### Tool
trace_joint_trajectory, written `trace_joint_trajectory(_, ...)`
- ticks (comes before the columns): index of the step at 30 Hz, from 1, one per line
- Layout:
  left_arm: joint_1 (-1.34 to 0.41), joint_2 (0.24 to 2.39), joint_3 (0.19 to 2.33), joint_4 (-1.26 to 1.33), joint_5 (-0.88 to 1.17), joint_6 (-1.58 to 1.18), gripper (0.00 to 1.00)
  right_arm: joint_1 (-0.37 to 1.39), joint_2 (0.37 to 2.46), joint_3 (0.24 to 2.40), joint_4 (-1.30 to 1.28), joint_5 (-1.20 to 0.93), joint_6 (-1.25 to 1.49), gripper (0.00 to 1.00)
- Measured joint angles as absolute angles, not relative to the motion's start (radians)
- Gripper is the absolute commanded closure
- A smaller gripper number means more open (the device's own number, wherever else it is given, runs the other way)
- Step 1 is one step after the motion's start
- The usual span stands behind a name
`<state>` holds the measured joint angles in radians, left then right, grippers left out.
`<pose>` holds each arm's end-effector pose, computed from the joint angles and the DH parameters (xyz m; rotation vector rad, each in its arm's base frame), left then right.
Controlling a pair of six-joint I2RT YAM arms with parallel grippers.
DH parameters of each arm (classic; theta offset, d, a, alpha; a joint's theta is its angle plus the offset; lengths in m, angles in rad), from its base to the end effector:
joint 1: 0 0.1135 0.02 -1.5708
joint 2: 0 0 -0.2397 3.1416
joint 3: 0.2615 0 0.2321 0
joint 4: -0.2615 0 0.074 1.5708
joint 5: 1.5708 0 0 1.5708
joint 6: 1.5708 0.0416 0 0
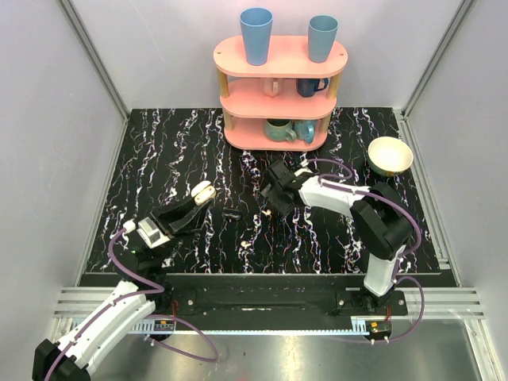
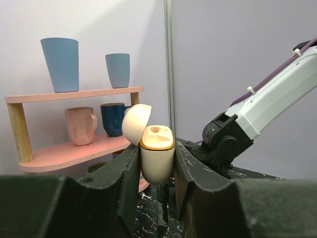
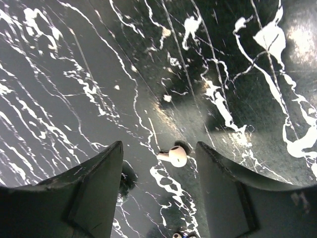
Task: Insert the wireless bluetooth earbuds into the charging case
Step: Adjust the right earbud at the center of the board.
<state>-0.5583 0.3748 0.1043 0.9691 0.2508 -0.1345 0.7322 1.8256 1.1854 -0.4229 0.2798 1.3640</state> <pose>0.0934 -0.0705 0.2727 0.4225 0.8193 -0.7538 0.2691 0.2264 0.1600 0.9056 2.4623 0.4051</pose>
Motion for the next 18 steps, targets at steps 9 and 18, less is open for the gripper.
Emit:
trace_joint_trajectory(9,-0.558,0.374,0.104,0.969,0.245,-0.131,1.0,0.758,1.866,1.192,-0.448,0.242,1.386,0.45)
trace_joint_trajectory(18,-0.558,0.373,0.104,0.968,0.244,-0.131,1.0,0.759,1.881,1.192,-0.451,0.233,1.404,0.56)
